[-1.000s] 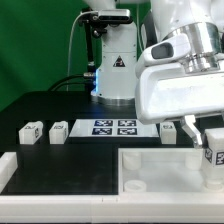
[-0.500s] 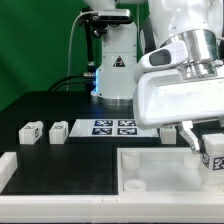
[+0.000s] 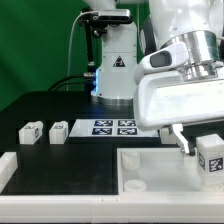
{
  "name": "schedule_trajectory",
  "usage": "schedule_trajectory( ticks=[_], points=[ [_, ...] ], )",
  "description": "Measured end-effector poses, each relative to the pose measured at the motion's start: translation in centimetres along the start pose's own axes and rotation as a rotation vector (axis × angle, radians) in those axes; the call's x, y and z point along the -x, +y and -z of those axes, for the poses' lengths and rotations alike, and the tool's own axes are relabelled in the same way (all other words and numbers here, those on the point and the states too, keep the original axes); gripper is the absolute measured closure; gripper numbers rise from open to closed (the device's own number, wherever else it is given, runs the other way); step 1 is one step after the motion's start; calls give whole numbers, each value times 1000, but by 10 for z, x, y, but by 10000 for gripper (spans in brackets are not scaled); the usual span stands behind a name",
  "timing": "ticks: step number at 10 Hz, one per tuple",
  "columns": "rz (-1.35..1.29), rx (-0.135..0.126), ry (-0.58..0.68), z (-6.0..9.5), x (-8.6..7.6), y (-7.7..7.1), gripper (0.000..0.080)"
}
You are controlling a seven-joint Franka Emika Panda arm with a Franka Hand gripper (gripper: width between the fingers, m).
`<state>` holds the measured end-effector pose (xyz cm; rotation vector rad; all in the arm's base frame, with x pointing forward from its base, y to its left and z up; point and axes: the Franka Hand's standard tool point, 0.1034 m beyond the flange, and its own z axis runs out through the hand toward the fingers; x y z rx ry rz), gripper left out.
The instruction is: Assemble one leg
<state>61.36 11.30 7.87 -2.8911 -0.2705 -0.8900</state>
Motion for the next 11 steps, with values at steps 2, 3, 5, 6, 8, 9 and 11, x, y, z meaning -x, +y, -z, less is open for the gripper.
schedule_trajectory(
  ticks=[2,3,5,6,8,9,11],
  points=[
    [0,0,0,0,0,0,163],
    [0,0,0,0,0,0,152],
    [0,0,-1,0,0,0,151],
    [0,0,-1,0,0,0,151],
    [3,-6,-37,8,-10,-1,151],
    [7,-12,-79,15,-18,-1,151],
    [2,-13,-116,17,-36,6,151]
  ],
)
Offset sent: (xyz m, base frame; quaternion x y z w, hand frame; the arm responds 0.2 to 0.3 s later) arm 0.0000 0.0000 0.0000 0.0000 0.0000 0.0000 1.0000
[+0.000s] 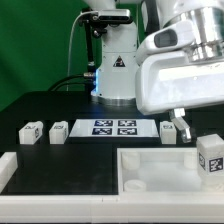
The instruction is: Assemble one leg
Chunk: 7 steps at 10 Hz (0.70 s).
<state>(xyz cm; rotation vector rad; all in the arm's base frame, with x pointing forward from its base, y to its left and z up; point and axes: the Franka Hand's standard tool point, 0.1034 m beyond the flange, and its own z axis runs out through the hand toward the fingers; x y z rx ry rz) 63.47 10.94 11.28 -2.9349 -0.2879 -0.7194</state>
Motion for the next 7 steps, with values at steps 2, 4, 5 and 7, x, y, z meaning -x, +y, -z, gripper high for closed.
schedule_trajectory(
  ticks=[2,4,5,7],
  points=[
    [-12,-25,-176,-6,11,4,151],
    [-20,-62,-371,-6,12,6,151],
    [-26,-78,-447,-9,17,4,151],
    [-30,-118,-613,-12,22,-2,151]
  ],
)
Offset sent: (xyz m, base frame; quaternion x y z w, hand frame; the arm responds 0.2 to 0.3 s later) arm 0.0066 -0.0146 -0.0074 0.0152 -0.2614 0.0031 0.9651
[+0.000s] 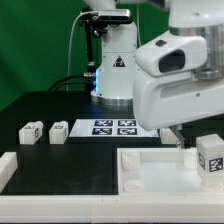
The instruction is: Assemble one leg
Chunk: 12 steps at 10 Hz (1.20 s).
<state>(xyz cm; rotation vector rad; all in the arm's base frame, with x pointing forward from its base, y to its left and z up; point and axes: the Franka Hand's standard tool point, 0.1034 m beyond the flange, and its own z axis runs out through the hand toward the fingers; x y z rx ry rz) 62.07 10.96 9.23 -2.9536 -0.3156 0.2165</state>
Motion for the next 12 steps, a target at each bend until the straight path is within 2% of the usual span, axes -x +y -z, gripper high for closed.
schedule_trajectory(
  ticks=[2,6,7,8,9,11,12],
  points=[
    [-1,-1,12,-2,-6,1,151],
    [-28,-3,12,-3,-7,-2,151],
    [-52,-3,12,-3,-7,-2,272],
    [-94,-4,12,-3,-7,-2,454],
    [-196,-4,12,-3,-7,-2,500],
    [-370,-5,14,-3,-7,-2,500],
    [-519,-7,62,-3,-8,1,501]
  ],
)
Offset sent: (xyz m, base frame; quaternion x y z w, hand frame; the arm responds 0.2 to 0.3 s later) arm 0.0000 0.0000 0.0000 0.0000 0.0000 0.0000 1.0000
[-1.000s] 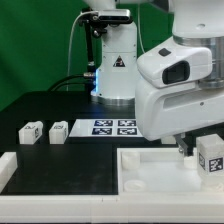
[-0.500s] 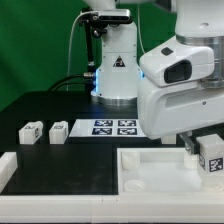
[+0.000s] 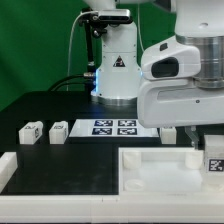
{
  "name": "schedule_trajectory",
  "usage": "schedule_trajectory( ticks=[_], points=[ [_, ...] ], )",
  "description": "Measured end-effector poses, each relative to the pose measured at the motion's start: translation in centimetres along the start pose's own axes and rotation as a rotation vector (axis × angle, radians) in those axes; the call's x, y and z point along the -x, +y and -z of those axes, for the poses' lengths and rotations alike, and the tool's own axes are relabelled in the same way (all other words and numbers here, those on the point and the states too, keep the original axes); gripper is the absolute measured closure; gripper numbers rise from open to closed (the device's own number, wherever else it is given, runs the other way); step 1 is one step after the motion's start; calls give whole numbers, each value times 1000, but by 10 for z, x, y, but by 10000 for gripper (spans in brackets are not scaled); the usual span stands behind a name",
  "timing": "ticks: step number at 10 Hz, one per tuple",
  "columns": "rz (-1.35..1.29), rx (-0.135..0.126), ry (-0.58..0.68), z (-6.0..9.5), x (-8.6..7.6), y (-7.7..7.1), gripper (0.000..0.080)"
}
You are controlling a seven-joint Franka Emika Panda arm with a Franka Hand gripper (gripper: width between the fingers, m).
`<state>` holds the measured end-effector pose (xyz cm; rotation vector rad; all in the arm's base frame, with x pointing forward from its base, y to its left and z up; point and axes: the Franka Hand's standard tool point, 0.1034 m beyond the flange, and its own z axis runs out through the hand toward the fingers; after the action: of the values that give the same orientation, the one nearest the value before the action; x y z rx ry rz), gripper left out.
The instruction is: Assemble one leg
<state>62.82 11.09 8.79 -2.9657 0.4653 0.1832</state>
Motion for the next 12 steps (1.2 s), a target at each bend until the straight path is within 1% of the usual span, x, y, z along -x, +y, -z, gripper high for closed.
schedule_trajectory(
  ticks=[1,2,4,5,6,9,11,12],
  points=[
    [-132,-20,34,-1,3,3,501],
    [-279,-43,47,-2,5,3,501],
    [-562,-91,26,-2,5,3,505],
    [-651,-118,6,-3,5,2,505],
    [-774,-136,-14,-2,5,1,505],
    [-1047,-163,-60,-3,3,-1,505],
    [-1025,-163,-59,-3,4,-1,495],
    [-987,-164,-55,-3,4,-2,321]
  ],
)
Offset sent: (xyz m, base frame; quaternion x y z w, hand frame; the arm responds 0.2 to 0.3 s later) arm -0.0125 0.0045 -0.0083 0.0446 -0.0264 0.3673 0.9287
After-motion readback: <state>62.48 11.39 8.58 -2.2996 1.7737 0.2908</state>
